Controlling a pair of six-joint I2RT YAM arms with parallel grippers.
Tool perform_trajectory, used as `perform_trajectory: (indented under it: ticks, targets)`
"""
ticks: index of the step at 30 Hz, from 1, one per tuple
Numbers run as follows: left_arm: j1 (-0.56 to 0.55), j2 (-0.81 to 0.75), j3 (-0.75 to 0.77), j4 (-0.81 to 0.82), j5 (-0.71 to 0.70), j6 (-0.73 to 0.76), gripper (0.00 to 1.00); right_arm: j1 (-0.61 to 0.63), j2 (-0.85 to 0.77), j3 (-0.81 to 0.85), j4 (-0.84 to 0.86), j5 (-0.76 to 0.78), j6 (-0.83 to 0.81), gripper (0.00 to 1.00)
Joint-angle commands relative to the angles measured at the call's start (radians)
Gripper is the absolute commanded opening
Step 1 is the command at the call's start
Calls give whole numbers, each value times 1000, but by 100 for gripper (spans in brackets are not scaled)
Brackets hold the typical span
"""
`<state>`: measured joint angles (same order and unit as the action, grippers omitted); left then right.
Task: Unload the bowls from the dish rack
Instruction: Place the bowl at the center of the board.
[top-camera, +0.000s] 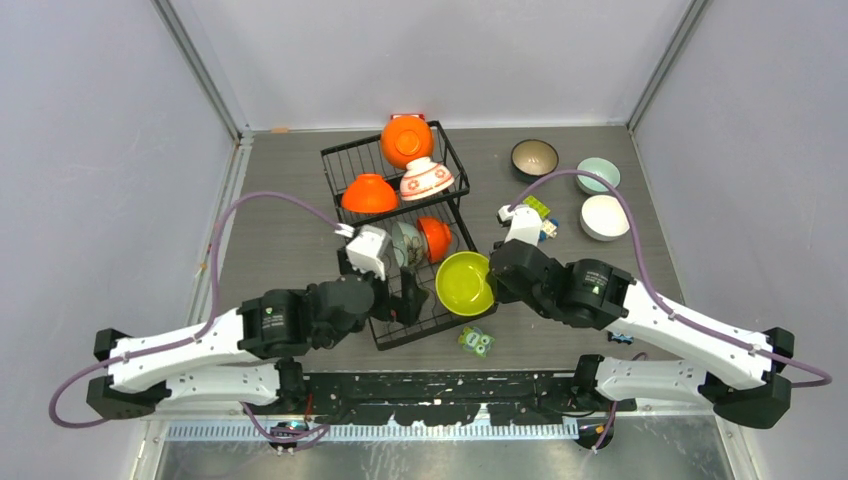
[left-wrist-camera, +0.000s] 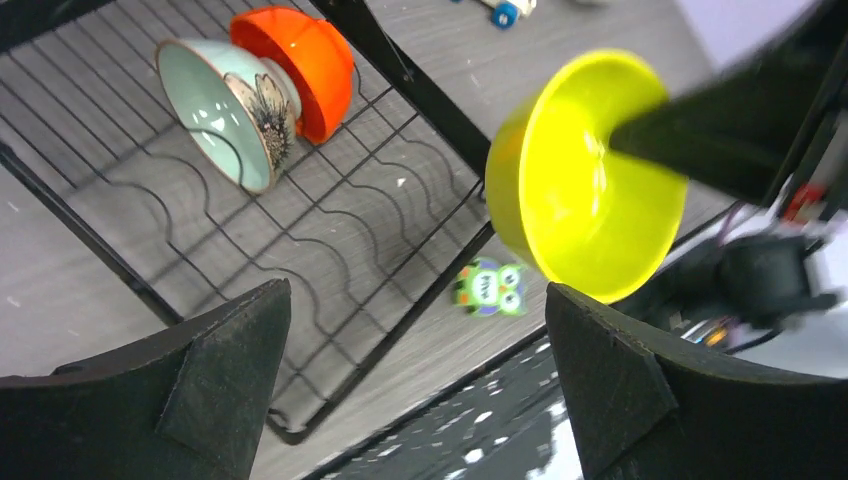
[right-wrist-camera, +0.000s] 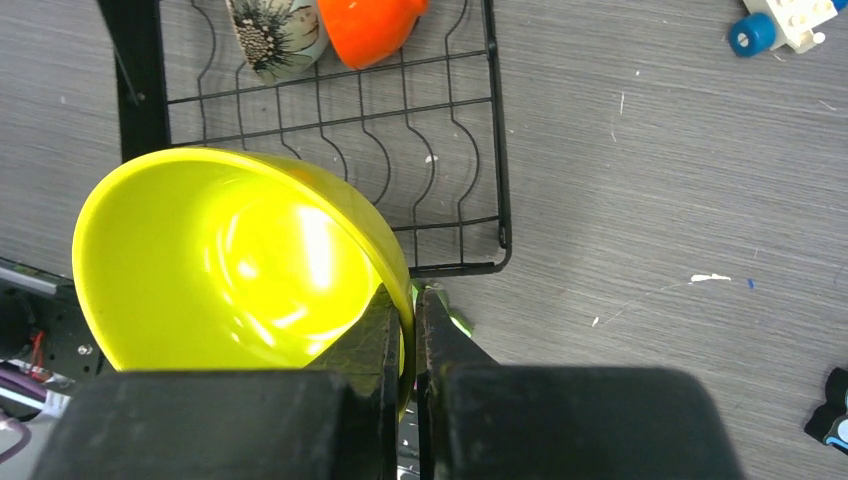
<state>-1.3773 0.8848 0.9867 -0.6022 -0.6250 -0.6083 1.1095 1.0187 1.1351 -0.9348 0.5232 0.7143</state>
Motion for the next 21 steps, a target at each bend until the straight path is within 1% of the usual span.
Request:
perform_trajectory:
  ticks: [1,6,9,15,19,21]
  targets:
    - [65,-3,0,2,18,-393,100,1,-16,-18,57,70,55,1]
    - [66,142,147,-145,-15,-497,100,1,-9,-33,64,67,73,1]
    - [65,215,197,-185,-39,-524,99,0,7,-35,69,56,90,1]
    - [66,283,235,-213,-92,-553,82,1,48,-12,40,42,124,1]
    - [66,336,303,-317,-123,-591,69,1,79,18,3,49,137,1]
    - [65,358,324,-352,-135,-606,65,1,93,33,-7,50,141,1]
